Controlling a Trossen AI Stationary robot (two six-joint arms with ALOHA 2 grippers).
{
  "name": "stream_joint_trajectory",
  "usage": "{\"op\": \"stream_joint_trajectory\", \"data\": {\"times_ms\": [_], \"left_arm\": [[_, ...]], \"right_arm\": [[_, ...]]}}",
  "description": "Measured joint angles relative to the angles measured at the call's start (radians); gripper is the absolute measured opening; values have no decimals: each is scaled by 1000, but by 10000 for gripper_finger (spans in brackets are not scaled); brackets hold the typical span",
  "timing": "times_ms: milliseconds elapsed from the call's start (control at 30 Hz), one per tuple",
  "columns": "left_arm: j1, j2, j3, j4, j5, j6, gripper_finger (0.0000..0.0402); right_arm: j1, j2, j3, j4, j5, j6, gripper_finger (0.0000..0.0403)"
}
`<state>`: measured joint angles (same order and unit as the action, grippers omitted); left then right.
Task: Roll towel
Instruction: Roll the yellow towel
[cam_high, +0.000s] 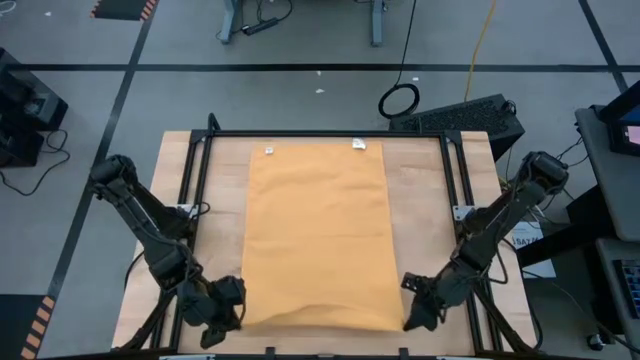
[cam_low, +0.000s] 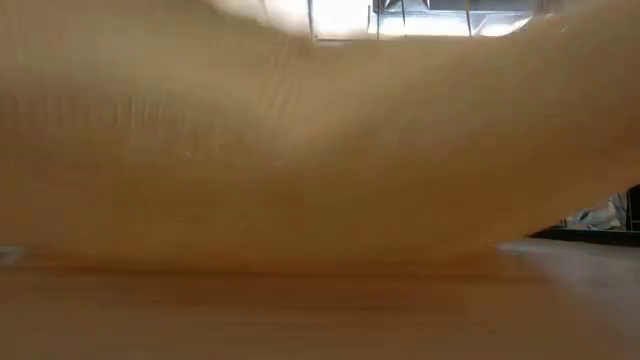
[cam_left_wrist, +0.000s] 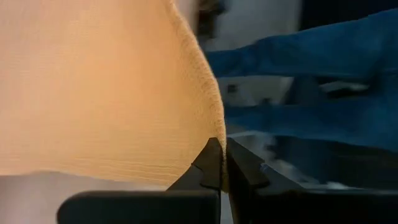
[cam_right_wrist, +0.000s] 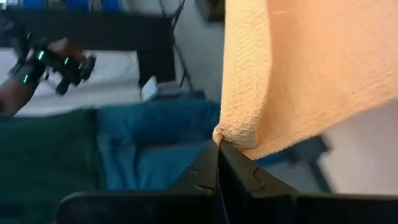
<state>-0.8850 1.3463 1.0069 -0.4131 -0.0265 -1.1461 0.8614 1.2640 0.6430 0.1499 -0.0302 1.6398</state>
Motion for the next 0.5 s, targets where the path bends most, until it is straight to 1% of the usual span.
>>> {"op": "stream_joint_trajectory", "data": {"times_ms": [100, 167, 267, 367, 500], "left_arm": [[-13, 10, 0, 125, -1, -2, 8], [-15, 18, 0, 161, -10, -2, 8], [-15, 32, 0, 131, -55, -2, 8], [-13, 48, 0, 95, -77, -1, 8], [-13, 73, 0, 53, -97, -1, 8]], "right_arm": [[47, 0, 0, 31, -2, 34, 0], [73, 0, 0, 43, -1, 45, 0], [94, 0, 0, 29, 0, 42, 0], [97, 0, 0, -4, 7, 26, 0], [96, 0, 0, -48, 84, 17, 0]]}}
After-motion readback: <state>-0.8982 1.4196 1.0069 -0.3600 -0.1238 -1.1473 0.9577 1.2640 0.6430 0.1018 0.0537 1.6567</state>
